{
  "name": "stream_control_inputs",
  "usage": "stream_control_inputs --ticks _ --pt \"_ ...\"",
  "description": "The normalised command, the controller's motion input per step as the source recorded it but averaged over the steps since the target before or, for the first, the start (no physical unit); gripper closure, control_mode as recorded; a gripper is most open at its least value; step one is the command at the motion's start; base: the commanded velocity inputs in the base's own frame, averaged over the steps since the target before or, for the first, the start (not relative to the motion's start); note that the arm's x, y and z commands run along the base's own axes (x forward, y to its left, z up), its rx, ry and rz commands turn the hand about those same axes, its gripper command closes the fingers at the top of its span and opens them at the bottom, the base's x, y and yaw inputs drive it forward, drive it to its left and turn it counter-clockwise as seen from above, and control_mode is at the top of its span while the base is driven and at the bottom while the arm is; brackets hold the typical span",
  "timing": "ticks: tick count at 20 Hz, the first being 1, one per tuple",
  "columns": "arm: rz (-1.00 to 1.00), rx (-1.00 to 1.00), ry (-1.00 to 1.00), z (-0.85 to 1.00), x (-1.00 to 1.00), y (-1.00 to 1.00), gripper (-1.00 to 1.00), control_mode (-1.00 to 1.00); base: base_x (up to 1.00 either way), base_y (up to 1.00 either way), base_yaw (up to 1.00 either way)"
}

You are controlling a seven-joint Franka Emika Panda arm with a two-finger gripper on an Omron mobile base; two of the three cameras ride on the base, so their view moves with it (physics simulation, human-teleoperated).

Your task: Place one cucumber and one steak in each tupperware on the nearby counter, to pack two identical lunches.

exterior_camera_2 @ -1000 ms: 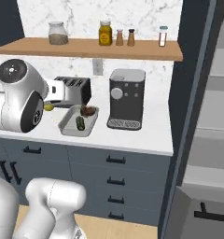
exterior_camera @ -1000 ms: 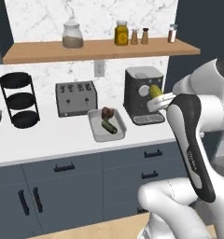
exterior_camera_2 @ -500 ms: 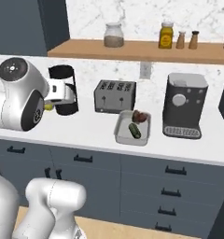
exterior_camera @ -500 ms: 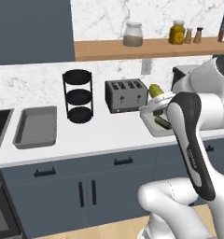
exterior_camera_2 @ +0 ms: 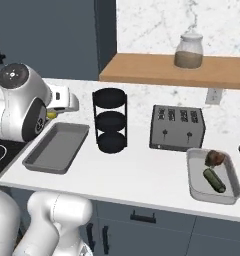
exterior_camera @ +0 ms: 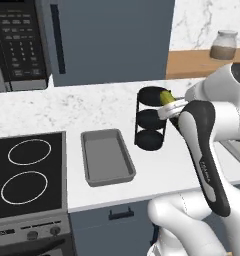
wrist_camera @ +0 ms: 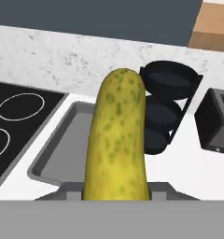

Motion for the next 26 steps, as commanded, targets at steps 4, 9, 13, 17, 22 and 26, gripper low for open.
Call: stream_control_inputs --ticks 4,9,13,17,22,26 --pt "0.0 0.0 0.0 0.0 0.0 0.0 1.0 1.0 0.56 1.0 0.0" --pt "0.0 0.0 0.0 0.0 0.0 0.0 1.0 1.0 0.26 0.98 -0.02" --pt "-0.03 -0.05 0.05 -0.48 0.0 0.17 1.0 -1.0 0.0 0.0 0.0" --pt "0.0 0.0 0.27 -0.69 0.0 -0.15 1.0 -1.0 0.0 0.0 0.0" --pt "0.0 0.06 0.24 -0.82 0.3 -0.3 1.0 -1.0 0.0 0.0 0.0" --pt "0.0 0.06 0.1 -0.75 0.43 -0.28 1.0 -1.0 0.0 0.0 0.0"
